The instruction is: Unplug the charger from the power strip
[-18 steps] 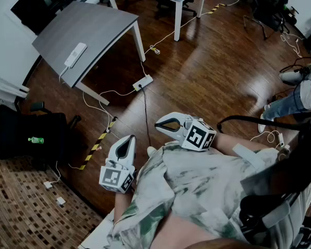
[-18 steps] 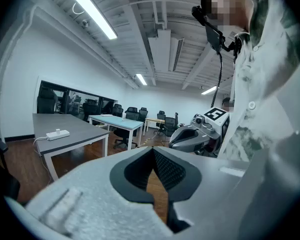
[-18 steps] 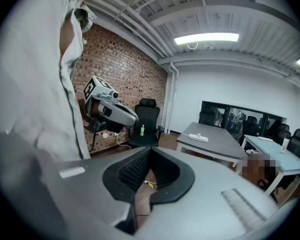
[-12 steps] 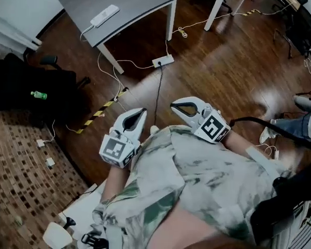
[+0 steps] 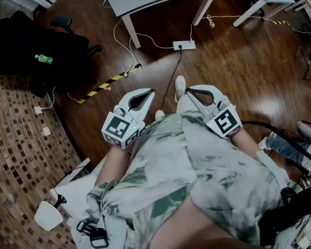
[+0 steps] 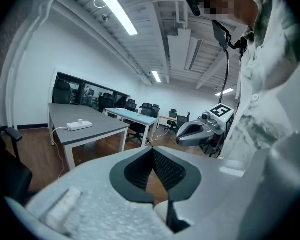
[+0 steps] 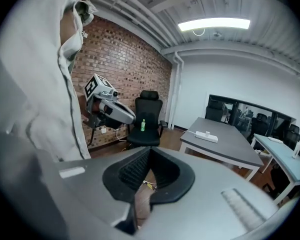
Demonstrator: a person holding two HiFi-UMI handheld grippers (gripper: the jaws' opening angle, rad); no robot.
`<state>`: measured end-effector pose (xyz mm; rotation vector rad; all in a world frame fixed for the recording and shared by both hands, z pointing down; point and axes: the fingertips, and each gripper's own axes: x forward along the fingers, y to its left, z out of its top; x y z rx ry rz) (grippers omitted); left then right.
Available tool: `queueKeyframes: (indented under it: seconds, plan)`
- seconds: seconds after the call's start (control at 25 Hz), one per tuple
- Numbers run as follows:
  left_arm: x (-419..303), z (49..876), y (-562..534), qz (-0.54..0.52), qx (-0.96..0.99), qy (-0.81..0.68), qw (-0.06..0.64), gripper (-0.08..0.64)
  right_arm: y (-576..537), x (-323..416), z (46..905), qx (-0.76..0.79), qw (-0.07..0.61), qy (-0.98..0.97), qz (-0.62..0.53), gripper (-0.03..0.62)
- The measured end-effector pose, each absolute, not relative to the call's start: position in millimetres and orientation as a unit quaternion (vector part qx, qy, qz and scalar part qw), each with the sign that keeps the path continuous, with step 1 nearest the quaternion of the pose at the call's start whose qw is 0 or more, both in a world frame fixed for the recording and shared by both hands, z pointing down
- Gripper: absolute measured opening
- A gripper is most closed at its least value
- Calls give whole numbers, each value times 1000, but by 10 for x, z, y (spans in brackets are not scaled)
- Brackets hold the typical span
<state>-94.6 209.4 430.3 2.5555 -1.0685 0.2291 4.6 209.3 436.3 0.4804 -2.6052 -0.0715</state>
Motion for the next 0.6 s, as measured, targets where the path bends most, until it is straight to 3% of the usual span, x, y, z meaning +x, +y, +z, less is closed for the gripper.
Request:
queueKeyframes:
  seconds: [0.44, 0.6]
  plan:
    - [-969, 4370, 177, 114, 873, -435, 190, 2, 29, -37, 4496, 125, 221, -967, -15, 8]
    - [-966, 4310, -429, 124, 861, -458, 183, 3, -547, 107, 4653, 88, 252, -962, -54, 8]
